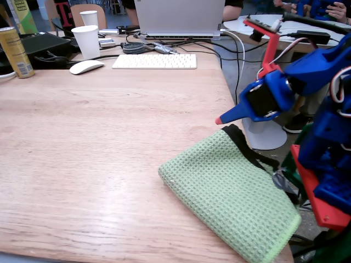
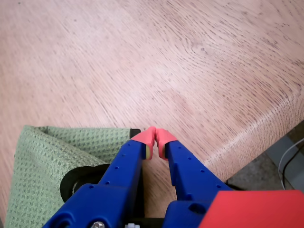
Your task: Clean the table
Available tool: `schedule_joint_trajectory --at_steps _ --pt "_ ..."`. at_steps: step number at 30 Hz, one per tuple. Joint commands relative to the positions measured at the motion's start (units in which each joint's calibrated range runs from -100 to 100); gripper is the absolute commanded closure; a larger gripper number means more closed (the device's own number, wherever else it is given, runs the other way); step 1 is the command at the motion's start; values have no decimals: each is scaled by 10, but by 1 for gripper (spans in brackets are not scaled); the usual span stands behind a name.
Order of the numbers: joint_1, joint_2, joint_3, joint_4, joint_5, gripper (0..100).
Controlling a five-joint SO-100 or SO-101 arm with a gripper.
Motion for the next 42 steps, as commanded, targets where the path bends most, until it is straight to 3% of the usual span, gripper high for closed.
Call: schedule_joint_trajectory --at_steps 1,34,42 --pt "0 -5 -3 -10 2 100" --pt "-17 -5 -6 -6 3 100" --pt "-21 -6 -150 -10 -3 100"
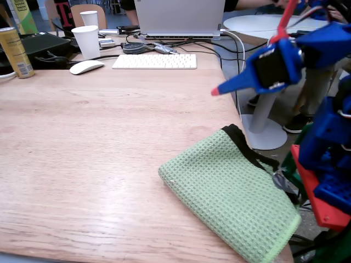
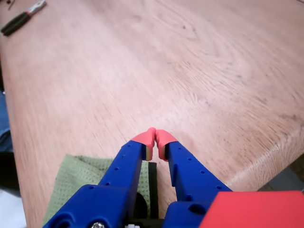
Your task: Clean the table
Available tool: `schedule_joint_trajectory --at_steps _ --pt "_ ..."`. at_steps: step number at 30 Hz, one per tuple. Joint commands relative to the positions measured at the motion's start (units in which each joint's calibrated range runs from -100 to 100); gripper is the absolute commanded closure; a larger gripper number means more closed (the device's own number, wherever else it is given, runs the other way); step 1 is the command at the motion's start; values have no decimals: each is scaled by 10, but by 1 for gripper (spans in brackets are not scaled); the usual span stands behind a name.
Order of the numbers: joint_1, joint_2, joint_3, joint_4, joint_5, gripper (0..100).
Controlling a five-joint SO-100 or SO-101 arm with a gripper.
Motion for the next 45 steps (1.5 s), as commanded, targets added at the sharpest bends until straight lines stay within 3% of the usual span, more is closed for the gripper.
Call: schedule_joint_trajectory --at_steps 1,25,45 --pt "-2 -5 -23 -9 0 100" --pt "-2 -5 120 -9 4 100" --pt "0 -5 120 -9 0 100"
